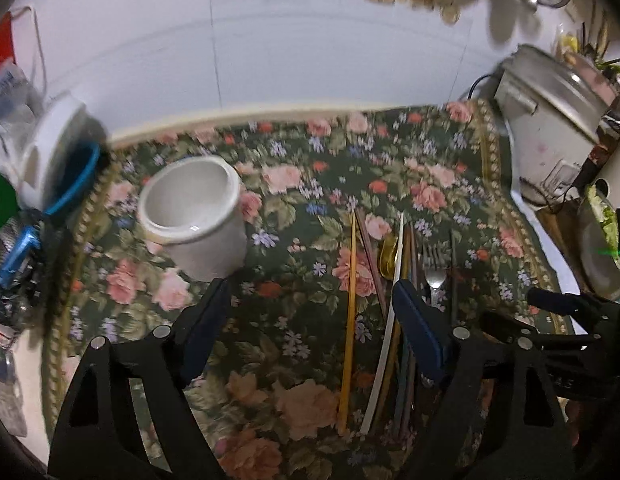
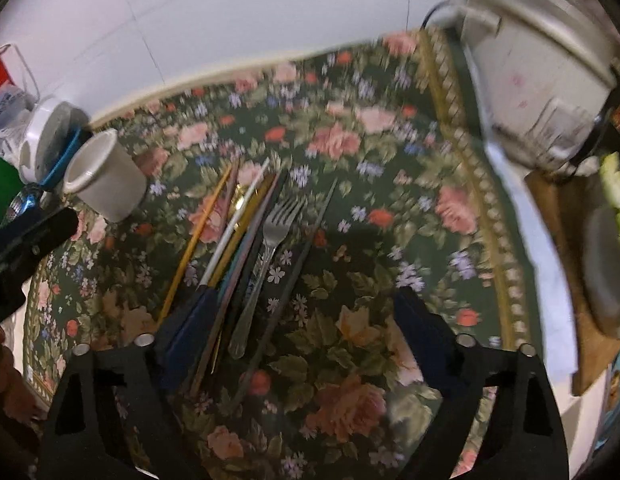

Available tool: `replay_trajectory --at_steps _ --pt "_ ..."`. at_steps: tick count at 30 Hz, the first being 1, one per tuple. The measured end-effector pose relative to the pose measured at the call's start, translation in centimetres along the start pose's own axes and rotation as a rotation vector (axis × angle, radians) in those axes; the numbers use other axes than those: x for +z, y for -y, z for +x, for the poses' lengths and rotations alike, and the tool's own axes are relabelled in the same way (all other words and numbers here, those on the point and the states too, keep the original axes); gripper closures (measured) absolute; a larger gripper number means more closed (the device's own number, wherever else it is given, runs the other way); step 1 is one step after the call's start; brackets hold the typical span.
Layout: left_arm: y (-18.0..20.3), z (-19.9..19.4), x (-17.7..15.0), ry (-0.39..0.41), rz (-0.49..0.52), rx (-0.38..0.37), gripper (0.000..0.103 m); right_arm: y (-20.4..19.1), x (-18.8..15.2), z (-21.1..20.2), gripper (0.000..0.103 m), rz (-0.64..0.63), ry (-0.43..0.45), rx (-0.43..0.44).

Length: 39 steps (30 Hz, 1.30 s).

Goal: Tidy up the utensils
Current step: 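Lower both grippers onto the utensil pile beside the white cup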

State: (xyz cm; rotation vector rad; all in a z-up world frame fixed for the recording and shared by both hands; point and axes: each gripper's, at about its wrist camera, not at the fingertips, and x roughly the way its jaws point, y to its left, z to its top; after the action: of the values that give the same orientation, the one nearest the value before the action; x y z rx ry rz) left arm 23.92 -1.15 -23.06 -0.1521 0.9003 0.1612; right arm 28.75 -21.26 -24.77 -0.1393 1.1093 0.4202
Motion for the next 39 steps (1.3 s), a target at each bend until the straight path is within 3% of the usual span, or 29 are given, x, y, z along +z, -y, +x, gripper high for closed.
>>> replay_trajectory --at_steps 8,16,18,23,26,28,35,39 --pt "1.6 5.3 0.2 -0.078 0.052 0.019 0.02 1.0 1.0 4.8 0.063 -0.003 -0.13 0.046" --pt "3.4 9.3 0.6 -0.179 0.109 -0.025 0.02 0.7 2.0 5.9 0.069 -0.035 -0.138 0.059" --pt "3.9 10.0 0.8 -0.189 0.123 -0.038 0.02 0.8 2.3 6.0 0.075 -0.053 -0.13 0.056" --pt "5.2 11.2 1.3 -0.209 0.182 -0.077 0.035 1.4 2.7 6.1 0.085 -0.076 -0.121 0.066" --pt "5.5 11.9 1.6 -0.228 0.189 -0.119 0.05 1.9 3.1 6.1 0.093 -0.075 -0.12 0.058" --pt "5.6 12.3 1.8 -0.242 0.189 -0.138 0.06 2.4 3.5 6.2 0.093 -0.059 -0.122 0.049" --pt "5.7 13.5 2.5 -0.263 0.183 -0.164 0.072 1.8 3.9 6.8 0.09 -0.054 -0.142 0.042" --pt "5.6 13.9 2.9 -0.273 0.173 -0.195 0.088 0.1 3.6 7.5 0.09 -0.102 -0.131 -0.004"
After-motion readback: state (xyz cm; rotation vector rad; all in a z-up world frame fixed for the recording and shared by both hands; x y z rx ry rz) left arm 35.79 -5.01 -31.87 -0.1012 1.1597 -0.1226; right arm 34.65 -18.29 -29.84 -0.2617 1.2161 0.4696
